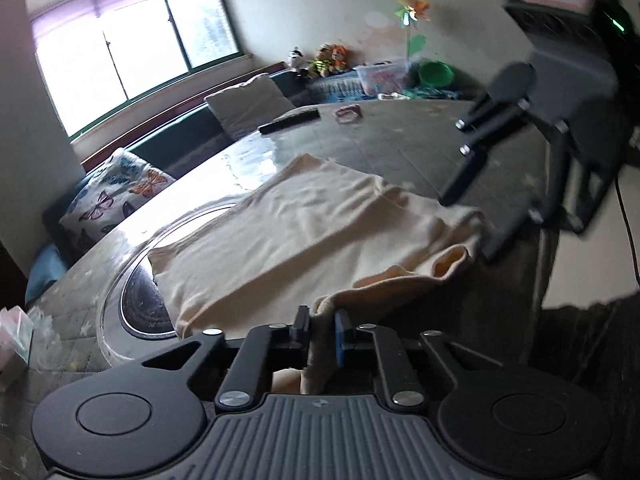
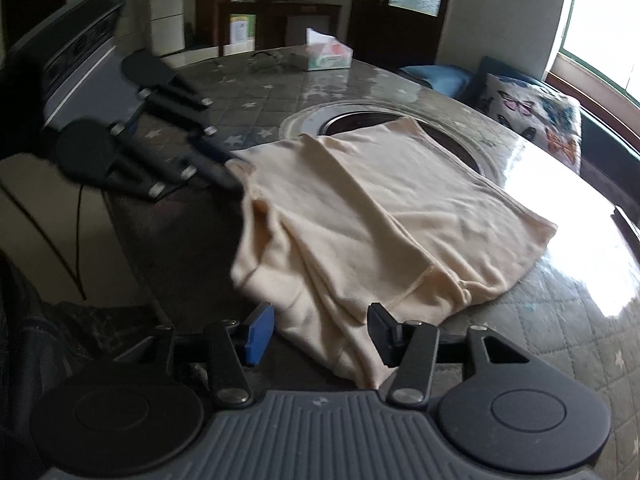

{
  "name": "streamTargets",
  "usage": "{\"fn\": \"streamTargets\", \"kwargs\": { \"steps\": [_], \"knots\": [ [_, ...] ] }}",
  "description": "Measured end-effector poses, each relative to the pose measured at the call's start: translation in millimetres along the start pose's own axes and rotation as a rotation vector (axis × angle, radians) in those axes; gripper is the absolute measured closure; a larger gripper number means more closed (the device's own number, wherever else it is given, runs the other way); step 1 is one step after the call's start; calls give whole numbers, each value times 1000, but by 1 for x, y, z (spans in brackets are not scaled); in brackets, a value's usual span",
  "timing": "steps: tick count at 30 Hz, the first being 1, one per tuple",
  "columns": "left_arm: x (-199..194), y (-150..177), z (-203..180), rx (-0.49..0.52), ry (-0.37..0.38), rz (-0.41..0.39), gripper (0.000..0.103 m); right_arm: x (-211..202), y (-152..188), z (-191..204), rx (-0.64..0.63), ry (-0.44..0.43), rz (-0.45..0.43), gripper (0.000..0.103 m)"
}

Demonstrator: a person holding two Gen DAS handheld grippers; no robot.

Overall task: Fold clothes
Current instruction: 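Grasp the sweatshirt hem with both grippers and lift it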

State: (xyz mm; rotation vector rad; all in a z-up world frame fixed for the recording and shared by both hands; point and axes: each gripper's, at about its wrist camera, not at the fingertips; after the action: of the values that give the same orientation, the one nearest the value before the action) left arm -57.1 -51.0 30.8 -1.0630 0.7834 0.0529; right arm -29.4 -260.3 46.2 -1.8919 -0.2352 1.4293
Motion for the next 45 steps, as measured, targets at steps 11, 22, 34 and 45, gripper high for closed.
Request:
{"fn": "streamTargets", "kwargs": {
  "steps": [11,22,34,45],
  "knots": [
    [12,-11,14,-74,11,-7,92,30,-9,11,-95,35,-34,55],
    [-10,10,4,-35,-34,0,58,26,-18,-25,170,-22,-50,91],
    [1,32,-9,119,-155,56,76,7,-29,-39,196,6,-99,92],
    [-50,15,-15,53,-111,-42,93,-22,-21,-29,202,34,-162,94]
  ]
}}
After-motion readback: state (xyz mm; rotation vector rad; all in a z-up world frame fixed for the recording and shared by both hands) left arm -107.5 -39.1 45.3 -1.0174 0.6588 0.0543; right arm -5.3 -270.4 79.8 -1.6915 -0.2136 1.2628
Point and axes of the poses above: each gripper's, at about its wrist camera, not at the fingertips, and x roughly the way its jaws point, z to its left, y to its underside, and after that the axes turned 1 degree about -x, right-handed
